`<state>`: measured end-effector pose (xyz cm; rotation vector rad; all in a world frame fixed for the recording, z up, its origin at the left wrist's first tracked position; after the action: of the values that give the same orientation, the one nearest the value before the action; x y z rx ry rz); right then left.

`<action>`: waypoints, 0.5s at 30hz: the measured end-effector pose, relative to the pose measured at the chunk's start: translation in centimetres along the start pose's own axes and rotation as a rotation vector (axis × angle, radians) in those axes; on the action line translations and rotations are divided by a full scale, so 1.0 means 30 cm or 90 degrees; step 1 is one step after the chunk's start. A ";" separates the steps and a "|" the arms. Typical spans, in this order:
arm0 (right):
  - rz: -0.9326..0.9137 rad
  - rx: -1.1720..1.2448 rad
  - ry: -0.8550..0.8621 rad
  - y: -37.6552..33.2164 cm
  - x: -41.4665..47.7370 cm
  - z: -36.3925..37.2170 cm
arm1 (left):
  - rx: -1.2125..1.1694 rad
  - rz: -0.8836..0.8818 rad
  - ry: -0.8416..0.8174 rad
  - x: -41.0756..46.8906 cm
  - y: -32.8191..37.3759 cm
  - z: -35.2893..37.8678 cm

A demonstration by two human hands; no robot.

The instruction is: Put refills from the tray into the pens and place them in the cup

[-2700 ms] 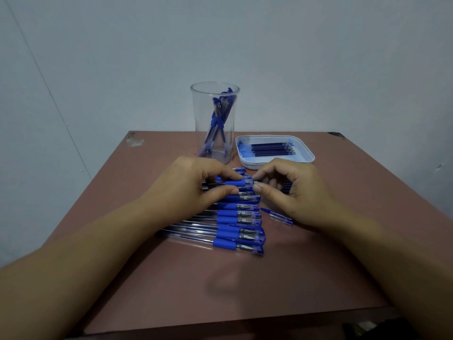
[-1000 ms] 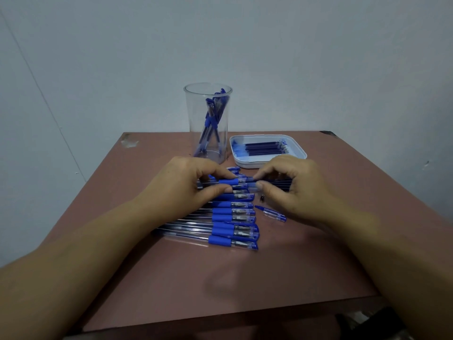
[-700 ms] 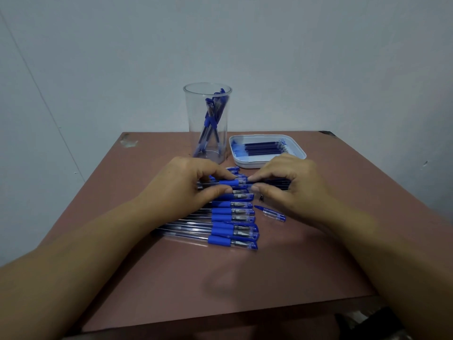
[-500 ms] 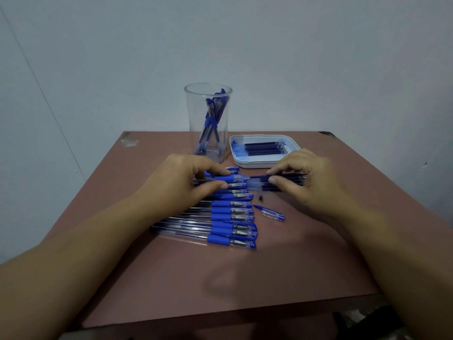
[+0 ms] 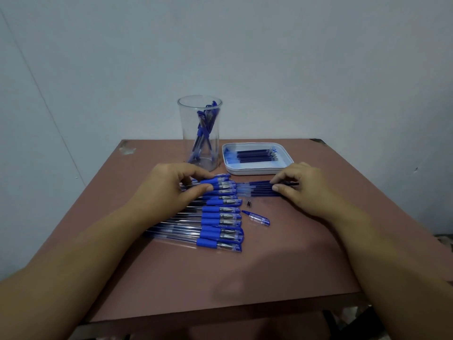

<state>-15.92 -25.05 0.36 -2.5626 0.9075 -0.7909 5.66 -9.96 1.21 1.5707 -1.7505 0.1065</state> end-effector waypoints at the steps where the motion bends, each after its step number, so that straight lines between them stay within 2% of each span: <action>1: 0.005 -0.002 -0.005 0.004 0.001 0.002 | -0.005 -0.007 0.001 -0.002 -0.002 0.001; 7: 0.023 -0.025 -0.036 0.020 0.013 0.017 | -0.004 -0.026 0.001 -0.006 -0.005 0.007; 15: 0.036 0.046 -0.015 0.001 0.062 -0.047 | 0.001 -0.032 -0.001 -0.001 -0.021 -0.002</action>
<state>-15.57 -26.43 2.21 -2.4678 0.9223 -0.7613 6.23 -10.06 0.98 1.6160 -1.7110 0.0816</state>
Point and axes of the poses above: each hand's wrist, its own x-axis towards the middle knuckle, its own z-axis out of the palm, y = z × x, the point moved 7 cm from there along x, towards the middle knuckle, and after that the axes turned 5 degrees about z, right-handed, at the moved point
